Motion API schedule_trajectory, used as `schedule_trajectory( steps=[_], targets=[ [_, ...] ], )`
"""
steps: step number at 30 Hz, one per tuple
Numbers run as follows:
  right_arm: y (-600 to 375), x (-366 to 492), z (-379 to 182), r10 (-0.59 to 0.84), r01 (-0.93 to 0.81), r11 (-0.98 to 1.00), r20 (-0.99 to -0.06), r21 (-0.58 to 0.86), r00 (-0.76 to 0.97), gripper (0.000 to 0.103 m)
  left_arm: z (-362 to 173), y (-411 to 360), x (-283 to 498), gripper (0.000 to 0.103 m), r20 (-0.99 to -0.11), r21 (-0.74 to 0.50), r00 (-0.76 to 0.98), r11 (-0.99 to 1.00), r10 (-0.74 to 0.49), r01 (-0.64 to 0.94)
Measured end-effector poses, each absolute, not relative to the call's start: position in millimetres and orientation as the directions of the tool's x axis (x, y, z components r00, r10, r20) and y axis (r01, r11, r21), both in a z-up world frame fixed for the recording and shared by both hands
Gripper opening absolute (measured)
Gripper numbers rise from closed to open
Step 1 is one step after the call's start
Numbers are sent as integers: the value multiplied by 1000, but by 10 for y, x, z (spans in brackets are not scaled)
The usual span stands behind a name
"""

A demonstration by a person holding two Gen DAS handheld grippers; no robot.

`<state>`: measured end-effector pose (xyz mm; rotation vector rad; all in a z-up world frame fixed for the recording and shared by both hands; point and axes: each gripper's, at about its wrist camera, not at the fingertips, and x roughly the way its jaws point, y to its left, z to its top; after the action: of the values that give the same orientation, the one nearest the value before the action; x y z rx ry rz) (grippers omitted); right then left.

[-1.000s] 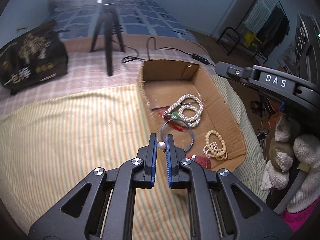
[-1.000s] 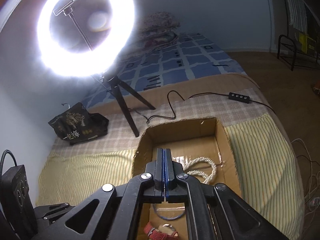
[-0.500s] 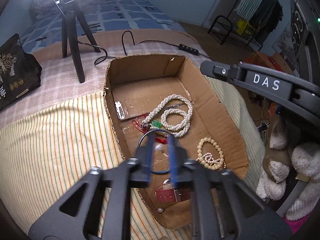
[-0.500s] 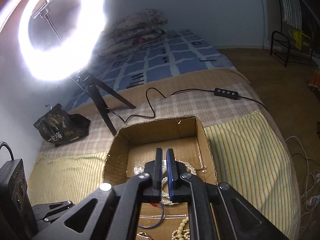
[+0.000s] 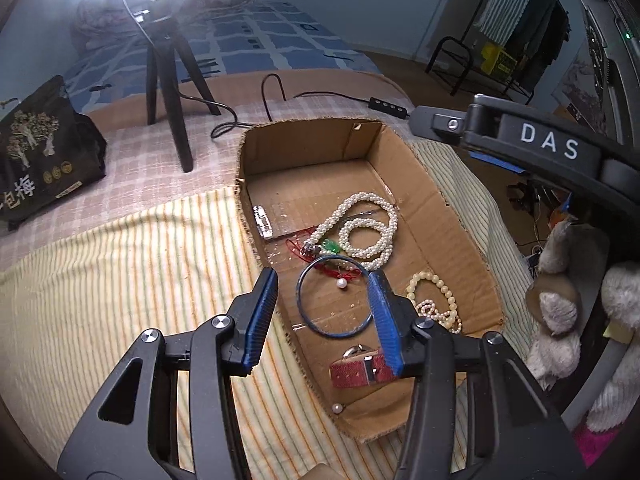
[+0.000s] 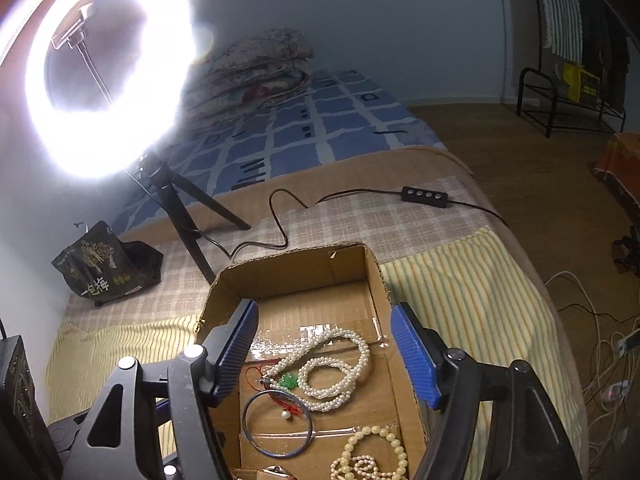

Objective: Organize jewelry

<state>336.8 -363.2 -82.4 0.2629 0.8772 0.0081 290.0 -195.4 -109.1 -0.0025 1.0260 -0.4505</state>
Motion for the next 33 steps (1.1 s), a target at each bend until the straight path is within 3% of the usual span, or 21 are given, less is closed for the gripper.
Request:
schedule_trajectory(
  steps=[6, 18, 22, 26, 33],
  targets=[
    [-3617, 3244, -617, 77, 104, 976, -752, 190, 655, 83, -890, -1870, 2753, 48, -808, -188, 472, 914, -352, 359],
    [-3549, 2893, -167, 13, 96, 989, -726, 109, 688, 93, -360, -1687, 2264, 54, -755, -113, 571, 921, -323, 372],
    [-3519, 2716, -4, -6, 101, 991, -702, 93, 712, 103, -166, -1595, 2056, 54, -728, -86, 609, 923, -316, 376],
    [-3447, 2498, 142, -26, 99, 993, -679, 70, 734, 103, 9, -1460, 1830, 66, -695, -76, 646, 926, -315, 369],
    [-3332, 2090, 333, -45, 96, 994, -645, 44, 763, 103, 242, -1227, 1432, 70, -649, -59, 695, 931, -310, 361]
  ],
)
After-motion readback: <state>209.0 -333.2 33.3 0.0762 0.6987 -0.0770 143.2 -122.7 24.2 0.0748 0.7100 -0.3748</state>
